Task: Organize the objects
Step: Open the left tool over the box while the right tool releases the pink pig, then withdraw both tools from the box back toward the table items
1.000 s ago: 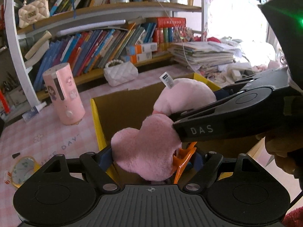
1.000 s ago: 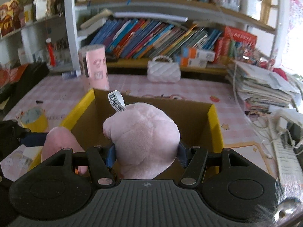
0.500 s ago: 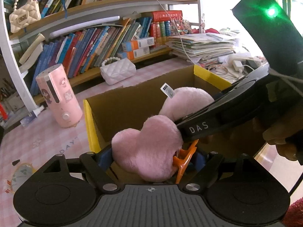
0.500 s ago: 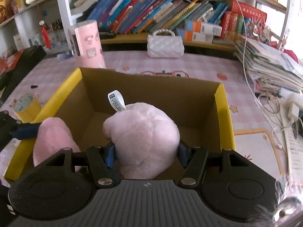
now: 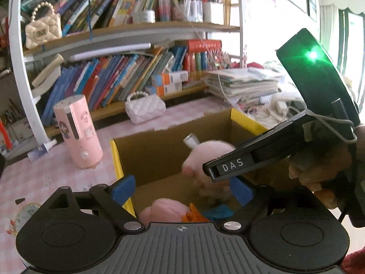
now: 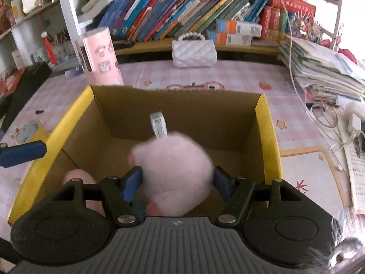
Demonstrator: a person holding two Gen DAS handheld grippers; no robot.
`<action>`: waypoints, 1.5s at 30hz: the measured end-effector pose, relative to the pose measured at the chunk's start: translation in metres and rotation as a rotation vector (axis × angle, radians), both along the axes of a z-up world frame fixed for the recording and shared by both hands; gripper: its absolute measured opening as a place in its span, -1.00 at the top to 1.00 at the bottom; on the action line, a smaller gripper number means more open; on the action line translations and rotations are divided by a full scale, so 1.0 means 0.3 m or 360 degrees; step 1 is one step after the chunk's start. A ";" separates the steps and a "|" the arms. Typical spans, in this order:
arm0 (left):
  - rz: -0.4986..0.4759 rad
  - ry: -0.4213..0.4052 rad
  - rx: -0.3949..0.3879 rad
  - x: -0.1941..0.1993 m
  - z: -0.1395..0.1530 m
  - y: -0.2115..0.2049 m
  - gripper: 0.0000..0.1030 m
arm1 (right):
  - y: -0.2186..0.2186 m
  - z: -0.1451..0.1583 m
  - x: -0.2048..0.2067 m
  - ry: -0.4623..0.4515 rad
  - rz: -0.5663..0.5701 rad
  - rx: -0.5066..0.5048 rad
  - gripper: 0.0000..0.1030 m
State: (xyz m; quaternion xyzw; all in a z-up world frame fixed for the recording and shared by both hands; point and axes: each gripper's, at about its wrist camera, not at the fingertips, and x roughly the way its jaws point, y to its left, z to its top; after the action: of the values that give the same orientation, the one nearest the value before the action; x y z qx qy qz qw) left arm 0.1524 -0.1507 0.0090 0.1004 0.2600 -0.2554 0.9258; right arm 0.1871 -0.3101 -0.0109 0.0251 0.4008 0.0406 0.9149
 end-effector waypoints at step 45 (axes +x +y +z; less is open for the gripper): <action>0.0144 0.0081 -0.0086 -0.382 -0.017 0.471 -0.91 | 0.345 0.054 -0.637 -0.0170 -0.0433 -0.0086 -0.34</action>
State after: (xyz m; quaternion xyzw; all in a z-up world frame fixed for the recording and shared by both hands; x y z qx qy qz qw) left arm 0.0379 -0.0093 0.0038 0.0569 0.2807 -0.2228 0.9318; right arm -0.0040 -0.2066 0.0053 0.0524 0.3454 -0.0934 0.9323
